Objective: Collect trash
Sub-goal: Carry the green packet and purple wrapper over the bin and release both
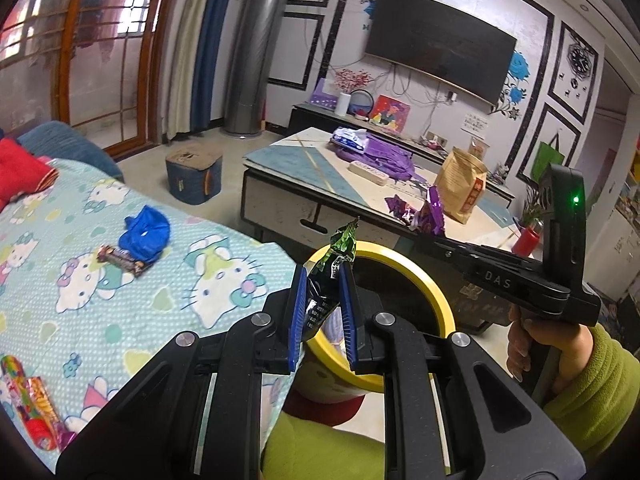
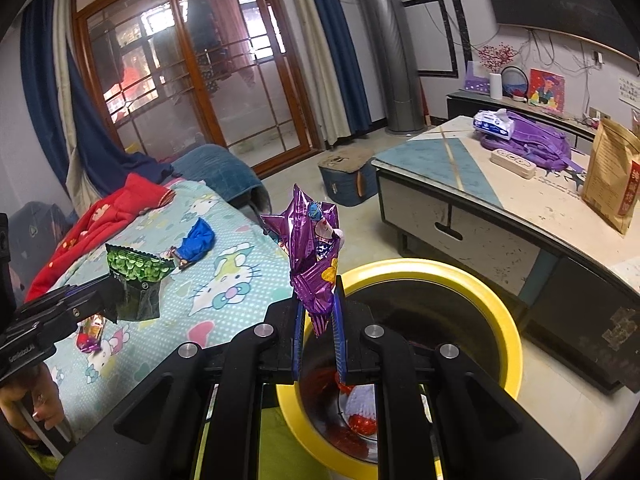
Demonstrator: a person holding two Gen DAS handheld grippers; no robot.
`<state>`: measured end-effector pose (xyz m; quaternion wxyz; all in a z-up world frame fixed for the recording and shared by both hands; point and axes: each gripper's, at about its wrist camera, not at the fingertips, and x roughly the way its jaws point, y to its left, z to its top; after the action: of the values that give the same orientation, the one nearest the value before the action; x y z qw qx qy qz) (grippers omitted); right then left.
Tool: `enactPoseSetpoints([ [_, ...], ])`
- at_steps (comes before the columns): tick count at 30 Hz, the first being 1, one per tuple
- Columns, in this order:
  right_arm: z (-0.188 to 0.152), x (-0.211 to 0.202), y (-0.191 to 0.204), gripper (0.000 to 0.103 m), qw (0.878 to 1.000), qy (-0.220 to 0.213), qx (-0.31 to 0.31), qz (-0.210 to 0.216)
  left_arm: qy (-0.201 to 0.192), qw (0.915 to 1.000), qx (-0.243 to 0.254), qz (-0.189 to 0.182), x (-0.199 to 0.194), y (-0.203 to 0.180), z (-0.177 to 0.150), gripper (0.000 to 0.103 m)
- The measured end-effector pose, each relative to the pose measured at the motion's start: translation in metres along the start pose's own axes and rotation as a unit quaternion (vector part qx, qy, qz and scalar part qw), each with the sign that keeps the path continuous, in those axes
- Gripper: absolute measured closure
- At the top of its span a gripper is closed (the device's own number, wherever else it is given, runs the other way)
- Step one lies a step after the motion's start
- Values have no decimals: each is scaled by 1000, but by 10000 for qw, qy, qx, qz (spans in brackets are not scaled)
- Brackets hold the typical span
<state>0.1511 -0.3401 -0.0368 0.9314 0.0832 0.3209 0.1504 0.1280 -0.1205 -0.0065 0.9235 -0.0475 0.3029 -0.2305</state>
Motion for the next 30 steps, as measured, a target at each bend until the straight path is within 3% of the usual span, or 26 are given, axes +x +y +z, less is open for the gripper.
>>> enactPoseSetpoints([
  [17, -5, -9, -44, 91, 9986, -4, 312, -423, 36, 9981, 487, -367, 36, -41, -5, 91],
  [30, -17, -3, -80, 90, 9960, 178, 671, -556, 348, 9944, 853, -526, 69, -68, -21, 90],
])
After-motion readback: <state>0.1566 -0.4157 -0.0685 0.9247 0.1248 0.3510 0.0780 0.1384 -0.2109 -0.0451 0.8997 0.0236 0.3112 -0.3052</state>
